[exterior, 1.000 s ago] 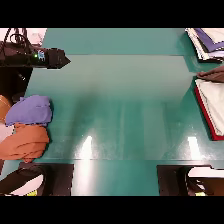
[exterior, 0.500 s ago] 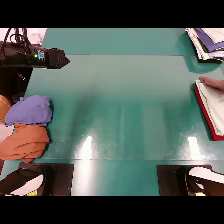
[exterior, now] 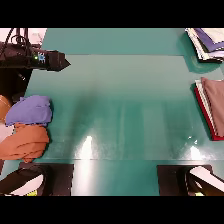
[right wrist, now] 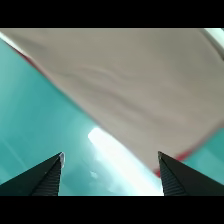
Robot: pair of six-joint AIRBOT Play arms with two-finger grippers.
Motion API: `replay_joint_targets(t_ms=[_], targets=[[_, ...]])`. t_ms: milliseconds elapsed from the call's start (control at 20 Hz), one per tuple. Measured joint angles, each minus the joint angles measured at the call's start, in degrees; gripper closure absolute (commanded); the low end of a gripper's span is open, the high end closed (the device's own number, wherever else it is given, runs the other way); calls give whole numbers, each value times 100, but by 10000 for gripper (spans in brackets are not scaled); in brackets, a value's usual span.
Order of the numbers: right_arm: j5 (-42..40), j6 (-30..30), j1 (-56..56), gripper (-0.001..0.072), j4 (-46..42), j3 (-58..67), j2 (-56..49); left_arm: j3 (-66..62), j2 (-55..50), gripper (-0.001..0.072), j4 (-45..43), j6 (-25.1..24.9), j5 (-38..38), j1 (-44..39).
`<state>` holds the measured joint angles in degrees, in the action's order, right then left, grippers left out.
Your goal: Fold the shirts.
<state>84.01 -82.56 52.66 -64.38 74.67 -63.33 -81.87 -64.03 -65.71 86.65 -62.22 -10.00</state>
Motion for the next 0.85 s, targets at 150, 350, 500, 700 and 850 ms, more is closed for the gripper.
replay_joint_targets(t_ms=[150,350,500,700,850], targets=[[-127,-26,-601,54,560,79,258,0,0,684,-2,-9,-17,2],[-448,-31,-2164,422,907,181,520,0,0,684,9,-9,-92,0],[-745,-24,-3464,696,999,210,610,0,0,684,17,-9,-9,2],[-977,26,-4758,696,1025,221,649,0,0,684,20,-9,184,0],[-1040,42,-5294,696,1025,221,658,0,0,684,20,-9,284,0]])
